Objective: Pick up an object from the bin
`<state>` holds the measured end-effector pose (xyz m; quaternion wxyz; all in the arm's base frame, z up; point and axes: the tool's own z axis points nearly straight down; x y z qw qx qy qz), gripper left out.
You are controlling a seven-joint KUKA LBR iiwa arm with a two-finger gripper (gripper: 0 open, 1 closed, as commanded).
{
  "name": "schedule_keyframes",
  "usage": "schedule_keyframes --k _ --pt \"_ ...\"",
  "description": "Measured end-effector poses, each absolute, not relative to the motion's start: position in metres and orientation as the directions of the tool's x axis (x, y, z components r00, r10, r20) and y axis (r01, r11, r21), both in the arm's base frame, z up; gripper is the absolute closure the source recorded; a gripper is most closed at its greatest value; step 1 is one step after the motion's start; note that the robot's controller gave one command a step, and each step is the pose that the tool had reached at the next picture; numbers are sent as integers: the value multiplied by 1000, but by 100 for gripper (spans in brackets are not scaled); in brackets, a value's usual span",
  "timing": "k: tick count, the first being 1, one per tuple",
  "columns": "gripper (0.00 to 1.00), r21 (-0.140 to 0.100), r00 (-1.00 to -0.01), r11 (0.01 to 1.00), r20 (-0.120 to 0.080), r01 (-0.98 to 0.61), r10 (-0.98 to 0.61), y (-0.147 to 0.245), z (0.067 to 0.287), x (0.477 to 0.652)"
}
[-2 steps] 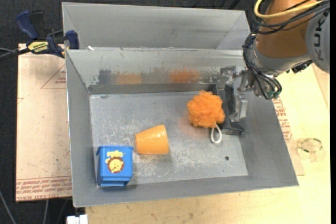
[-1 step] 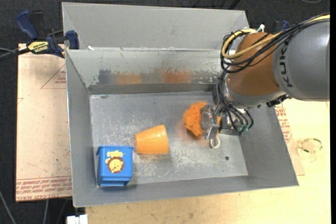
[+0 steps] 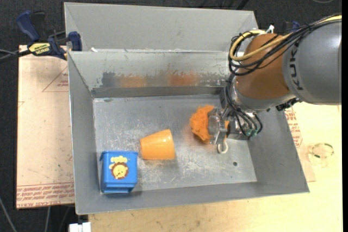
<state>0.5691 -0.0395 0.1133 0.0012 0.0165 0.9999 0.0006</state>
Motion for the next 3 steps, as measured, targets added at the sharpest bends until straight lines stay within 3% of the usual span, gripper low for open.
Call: schedule_keyframes --k 1,2,3 --pt "0 2 -1000 1000 -7 -12 -12 -41 112 530" --pt "0 3 -999 999 1 -41 -41 -43 110 503" --pt "0 3 -999 999 0 -39 -39 -39 162 514"
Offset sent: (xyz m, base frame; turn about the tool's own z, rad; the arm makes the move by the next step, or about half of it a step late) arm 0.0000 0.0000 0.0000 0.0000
